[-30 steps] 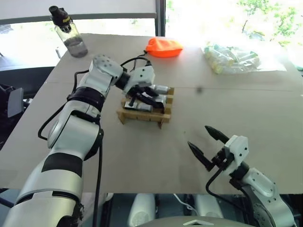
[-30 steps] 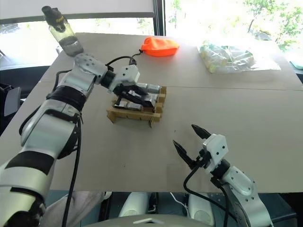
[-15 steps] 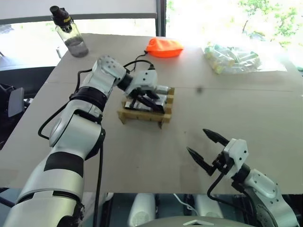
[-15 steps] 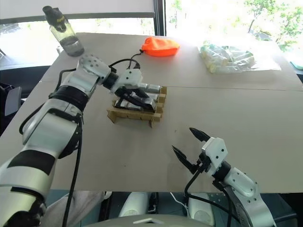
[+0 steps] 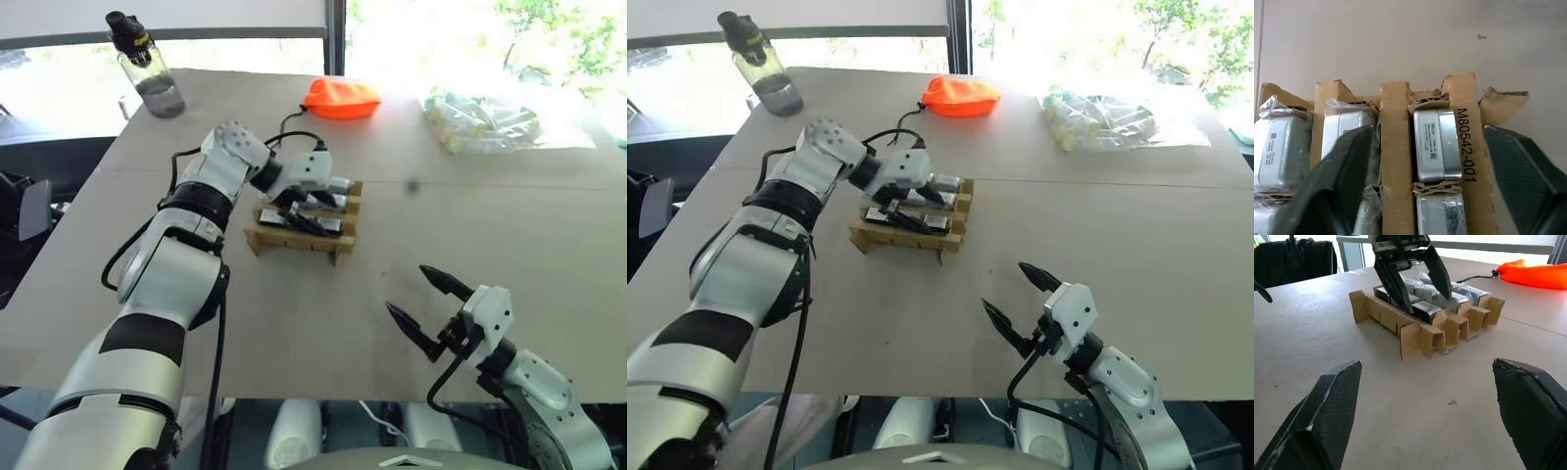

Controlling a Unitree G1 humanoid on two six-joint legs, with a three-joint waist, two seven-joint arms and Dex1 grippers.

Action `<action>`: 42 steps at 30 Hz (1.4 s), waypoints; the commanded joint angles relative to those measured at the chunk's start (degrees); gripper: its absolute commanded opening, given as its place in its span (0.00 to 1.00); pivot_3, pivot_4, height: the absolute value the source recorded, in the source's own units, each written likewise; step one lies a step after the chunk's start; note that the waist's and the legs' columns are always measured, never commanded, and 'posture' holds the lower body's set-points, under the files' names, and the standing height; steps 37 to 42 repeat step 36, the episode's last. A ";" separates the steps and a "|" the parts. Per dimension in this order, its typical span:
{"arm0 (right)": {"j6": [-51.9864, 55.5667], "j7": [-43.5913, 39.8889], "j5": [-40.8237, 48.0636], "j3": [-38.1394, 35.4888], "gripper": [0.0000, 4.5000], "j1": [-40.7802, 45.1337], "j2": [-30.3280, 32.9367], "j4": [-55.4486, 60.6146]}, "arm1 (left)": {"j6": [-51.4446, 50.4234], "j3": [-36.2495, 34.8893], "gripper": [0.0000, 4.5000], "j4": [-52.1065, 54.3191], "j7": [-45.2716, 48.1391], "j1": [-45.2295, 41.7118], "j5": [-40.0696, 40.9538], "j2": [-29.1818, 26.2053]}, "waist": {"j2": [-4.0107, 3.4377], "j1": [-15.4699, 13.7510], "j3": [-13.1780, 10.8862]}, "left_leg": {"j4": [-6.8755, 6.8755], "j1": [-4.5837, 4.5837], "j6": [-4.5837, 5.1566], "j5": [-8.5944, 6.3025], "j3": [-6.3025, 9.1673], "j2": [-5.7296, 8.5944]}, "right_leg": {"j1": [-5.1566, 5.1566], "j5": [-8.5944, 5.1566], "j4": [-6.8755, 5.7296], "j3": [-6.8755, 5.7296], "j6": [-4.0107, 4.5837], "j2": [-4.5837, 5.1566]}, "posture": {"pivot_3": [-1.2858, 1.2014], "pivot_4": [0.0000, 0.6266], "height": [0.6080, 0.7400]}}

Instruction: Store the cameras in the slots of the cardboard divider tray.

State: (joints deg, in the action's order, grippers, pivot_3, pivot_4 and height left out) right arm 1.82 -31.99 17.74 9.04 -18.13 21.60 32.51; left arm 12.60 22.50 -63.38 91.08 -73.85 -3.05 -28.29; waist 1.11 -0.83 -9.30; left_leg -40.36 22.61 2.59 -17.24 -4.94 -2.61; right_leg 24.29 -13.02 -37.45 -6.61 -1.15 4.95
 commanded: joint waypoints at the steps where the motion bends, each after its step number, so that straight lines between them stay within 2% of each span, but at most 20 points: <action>1: -0.51 -0.12 0.96 -1.34 0.95 -0.41 0.40 2.46 | 0.75 -3.95 0.99 6.12 1.25 0.57 4.26 -1.97 | 0.00 0.05 0.00 | 0.00 -0.01 0.00 0.00 -0.01 0.00 | 0.00 0.00 -0.01 0.01 0.00 0.00 | 0.52 0.24 0.89; 3: -0.50 -0.45 1.17 -2.18 0.95 -0.69 1.08 2.61 | -2.22 -5.63 0.99 10.23 1.42 2.05 7.65 -3.13 | -0.01 0.14 0.00 | 0.01 -0.01 0.00 0.00 -0.01 -0.01 | 0.00 0.00 0.00 0.02 0.00 0.00 | 0.52 0.24 0.89; 5: -0.10 -1.28 2.56 -4.06 0.95 -0.94 2.22 2.45 | -8.25 -10.95 0.99 17.36 1.04 5.42 13.25 -4.14 | -0.02 0.26 0.01 | 0.01 -0.02 0.00 0.00 -0.01 -0.03 | 0.00 0.00 0.00 0.03 0.01 0.01 | 0.52 0.24 0.89; 9: 0.21 -4.66 5.92 -7.00 0.95 -1.58 4.88 1.15 | -18.33 -19.80 0.99 35.29 -6.54 16.87 20.49 -6.16 | -0.04 0.34 0.02 | 0.01 -0.07 -0.01 0.00 -0.01 -0.11 | -0.01 0.01 -0.01 0.07 0.01 0.03 | 0.52 0.24 0.89; 14: 0.49 -8.58 9.61 -11.12 0.95 1.28 6.72 -4.49 | -28.47 -27.61 0.99 59.44 -23.42 38.22 23.06 -6.60 | -0.08 0.19 0.01 | 0.00 -0.33 -0.01 0.01 -0.01 -0.23 | -0.22 0.01 -0.12 0.11 0.02 0.05 | 0.52 0.24 0.89; 17: -0.77 -12.06 10.24 -12.71 0.95 2.81 8.37 -8.14 | -32.29 -28.89 0.99 71.42 -27.98 50.54 23.51 -7.31 | -0.06 0.15 0.02 | 0.03 -0.71 -0.01 -0.01 -0.05 -0.28 | -0.61 0.00 -0.09 0.17 0.01 0.07 | 0.52 0.24 0.89; 20: -1.12 -15.59 11.38 -14.00 0.95 4.17 9.81 -11.66 | -33.22 -30.17 0.99 79.38 -32.69 62.00 23.55 -6.64 | -0.09 -0.14 0.03 | 0.03 -0.72 -0.01 -0.01 -0.02 -0.33 | -0.62 0.00 -0.09 0.31 0.02 0.07 | 0.52 0.24 0.89; 24: -2.26 -19.15 11.38 -15.46 0.95 5.49 11.11 -16.17 | -29.18 -29.91 0.99 83.93 -38.28 72.56 22.15 -3.21 | -0.12 -0.22 0.06 | 0.04 -0.75 -0.02 0.00 0.01 -0.36 | -0.62 -0.01 -0.13 0.29 0.04 0.06 | 0.52 0.24 0.89; 28: -3.62 -22.27 10.96 -16.30 0.95 6.74 11.73 -20.31 | -22.22 -29.02 0.99 82.00 -42.08 80.22 19.25 0.14 | -0.21 -0.11 0.18 | 0.04 -0.85 0.03 -0.03 -0.18 -0.38 | -0.64 -0.01 -0.10 0.30 0.04 0.03 | 0.52 0.24 0.89; 42: -7.08 -25.08 9.64 -17.44 0.95 6.42 12.34 -24.58 | -20.70 -29.05 0.99 81.57 -43.10 82.42 21.26 0.85 | -0.35 -0.09 0.26 | 0.06 -0.84 0.27 -0.17 -0.17 -0.41 | -0.63 -0.01 -0.10 0.19 0.05 0.03 | 0.52 0.24 0.89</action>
